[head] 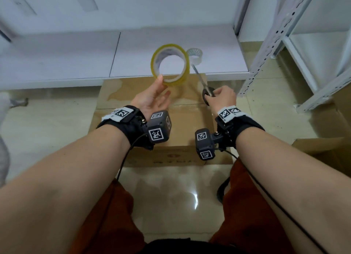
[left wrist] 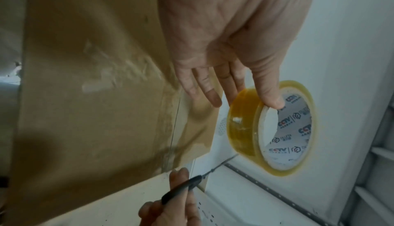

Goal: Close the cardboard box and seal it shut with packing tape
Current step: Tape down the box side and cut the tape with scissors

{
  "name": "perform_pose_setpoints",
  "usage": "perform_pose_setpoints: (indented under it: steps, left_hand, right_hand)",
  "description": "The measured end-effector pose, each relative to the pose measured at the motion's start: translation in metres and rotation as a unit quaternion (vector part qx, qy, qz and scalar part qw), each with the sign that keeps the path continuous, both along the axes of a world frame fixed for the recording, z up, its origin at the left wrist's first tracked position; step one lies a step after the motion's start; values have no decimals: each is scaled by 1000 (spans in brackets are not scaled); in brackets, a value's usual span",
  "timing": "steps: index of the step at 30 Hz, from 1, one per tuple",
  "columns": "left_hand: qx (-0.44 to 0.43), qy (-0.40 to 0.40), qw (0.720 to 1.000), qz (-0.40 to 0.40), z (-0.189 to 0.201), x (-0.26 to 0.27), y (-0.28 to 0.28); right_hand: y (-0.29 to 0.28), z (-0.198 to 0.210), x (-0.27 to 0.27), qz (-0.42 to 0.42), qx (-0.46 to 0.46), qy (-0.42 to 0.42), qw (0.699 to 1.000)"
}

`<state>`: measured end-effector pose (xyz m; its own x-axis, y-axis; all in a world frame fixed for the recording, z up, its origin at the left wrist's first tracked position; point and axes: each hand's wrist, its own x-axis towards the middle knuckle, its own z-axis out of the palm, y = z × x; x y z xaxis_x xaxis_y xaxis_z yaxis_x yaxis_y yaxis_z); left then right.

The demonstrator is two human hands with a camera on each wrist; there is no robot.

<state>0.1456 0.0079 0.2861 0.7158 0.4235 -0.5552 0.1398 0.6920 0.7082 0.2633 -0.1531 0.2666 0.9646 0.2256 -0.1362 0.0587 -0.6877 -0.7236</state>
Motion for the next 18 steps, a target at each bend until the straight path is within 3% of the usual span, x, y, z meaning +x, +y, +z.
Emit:
perform_pose_setpoints:
  steps: [4, 10, 18]
  left_hand:
    - [-10, 10, 999, 33, -2, -28, 16]
    - [-20, 23, 998, 51, 1, -45, 25]
    - [-1, 62, 997, 45, -12, -43, 34]
  right_hand:
    - [32, 6, -8, 72, -24, -9, 997]
    - [65, -4, -7, 112, -22, -31, 993]
    - [67, -17, -6, 143, -17, -60, 988]
